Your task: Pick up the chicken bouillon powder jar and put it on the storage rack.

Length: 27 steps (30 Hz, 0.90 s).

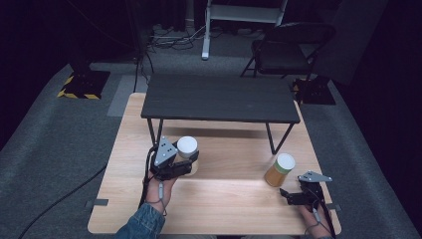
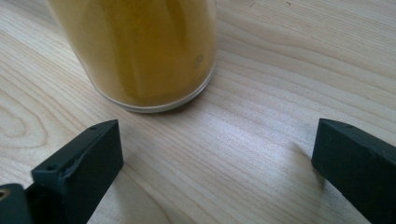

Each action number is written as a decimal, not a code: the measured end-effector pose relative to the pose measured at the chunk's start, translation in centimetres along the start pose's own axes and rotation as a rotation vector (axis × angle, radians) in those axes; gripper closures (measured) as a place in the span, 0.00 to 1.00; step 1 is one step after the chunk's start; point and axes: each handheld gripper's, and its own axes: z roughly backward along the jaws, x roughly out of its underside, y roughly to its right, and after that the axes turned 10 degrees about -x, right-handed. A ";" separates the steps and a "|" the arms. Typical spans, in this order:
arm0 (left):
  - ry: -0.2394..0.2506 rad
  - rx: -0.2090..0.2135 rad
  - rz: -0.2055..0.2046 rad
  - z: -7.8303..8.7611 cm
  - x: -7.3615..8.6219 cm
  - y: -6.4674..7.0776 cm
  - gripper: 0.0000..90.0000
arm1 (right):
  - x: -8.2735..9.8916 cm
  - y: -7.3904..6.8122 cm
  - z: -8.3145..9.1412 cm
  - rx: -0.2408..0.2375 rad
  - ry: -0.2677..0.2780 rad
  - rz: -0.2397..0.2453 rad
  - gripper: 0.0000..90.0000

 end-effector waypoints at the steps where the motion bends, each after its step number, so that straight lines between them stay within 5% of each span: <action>1: 0.008 -0.001 -0.007 0.0 -0.4 0.0 0.37 | 0.0 0.0 0.0 0.000 0.000 0.000 0.02; 18: 0.107 0.003 -0.048 -0.4 -8.6 -1.0 0.37 | 0.0 0.1 0.0 -0.002 0.000 0.002 0.02; 22: 0.138 -0.022 -0.084 -1.1 -10.4 -0.8 0.37 | 0.0 0.1 0.0 -0.004 -0.001 0.003 0.02; 27: 0.155 -0.028 -0.049 -2.4 -12.2 -1.5 0.37 | -0.1 0.2 -0.1 -0.007 -0.002 0.006 0.02</action>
